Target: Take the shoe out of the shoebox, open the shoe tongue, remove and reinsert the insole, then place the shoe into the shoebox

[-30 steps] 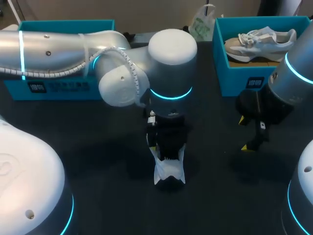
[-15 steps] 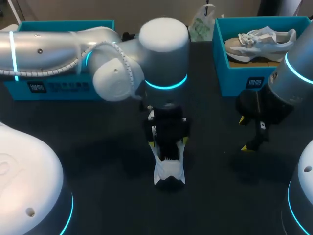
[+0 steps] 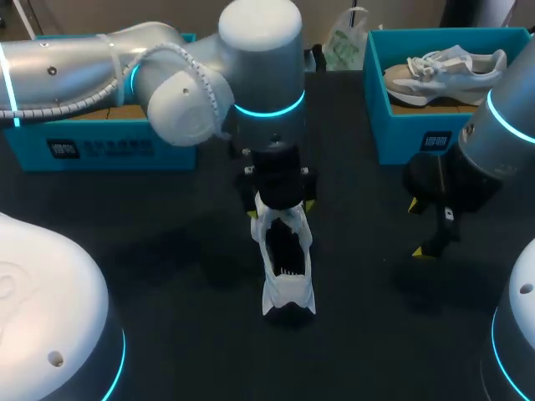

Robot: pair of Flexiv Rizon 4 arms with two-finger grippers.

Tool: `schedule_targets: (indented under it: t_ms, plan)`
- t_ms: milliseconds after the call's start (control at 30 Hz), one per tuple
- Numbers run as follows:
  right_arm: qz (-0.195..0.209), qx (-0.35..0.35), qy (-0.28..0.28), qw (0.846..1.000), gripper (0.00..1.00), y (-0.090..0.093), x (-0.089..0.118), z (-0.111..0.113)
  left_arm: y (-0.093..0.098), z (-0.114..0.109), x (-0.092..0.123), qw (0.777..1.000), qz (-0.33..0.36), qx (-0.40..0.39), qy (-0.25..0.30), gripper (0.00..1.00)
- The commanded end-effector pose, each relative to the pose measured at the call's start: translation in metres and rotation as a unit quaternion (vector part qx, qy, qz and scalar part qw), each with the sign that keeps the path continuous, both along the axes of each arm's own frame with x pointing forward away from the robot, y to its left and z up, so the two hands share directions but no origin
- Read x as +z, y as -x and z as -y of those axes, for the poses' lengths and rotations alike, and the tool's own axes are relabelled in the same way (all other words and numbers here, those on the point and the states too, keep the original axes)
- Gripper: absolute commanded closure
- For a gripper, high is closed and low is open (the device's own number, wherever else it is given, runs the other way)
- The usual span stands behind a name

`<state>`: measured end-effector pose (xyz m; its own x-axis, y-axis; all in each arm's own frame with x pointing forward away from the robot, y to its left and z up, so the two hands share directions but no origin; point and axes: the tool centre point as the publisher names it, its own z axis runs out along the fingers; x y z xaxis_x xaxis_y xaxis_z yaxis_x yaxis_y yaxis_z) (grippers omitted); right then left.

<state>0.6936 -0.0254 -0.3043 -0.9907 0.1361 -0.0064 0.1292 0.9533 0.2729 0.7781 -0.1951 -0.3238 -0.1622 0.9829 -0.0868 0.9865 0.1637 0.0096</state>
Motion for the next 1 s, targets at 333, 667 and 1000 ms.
schedule_targets:
  t_ms: [333, 667, 1000]
  plan:
    - [0.001, 0.0, 0.001, 1.0, 0.0, 0.001, -0.001, 0.0, -0.034, -0.006, 0.043, 1.0, -0.009, -0.015, 0.012, 0.51]
    - [0.001, 0.0, 0.001, 1.0, 0.0, 0.001, -0.001, 0.0, -0.023, 0.005, 0.037, 0.998, -0.037, -0.041, 0.011, 0.75]
    - [0.001, 0.0, 0.001, 1.0, 0.0, 0.001, -0.001, 0.0, 0.021, 0.0, 0.011, 0.995, -0.08, -0.066, 0.002, 0.69]
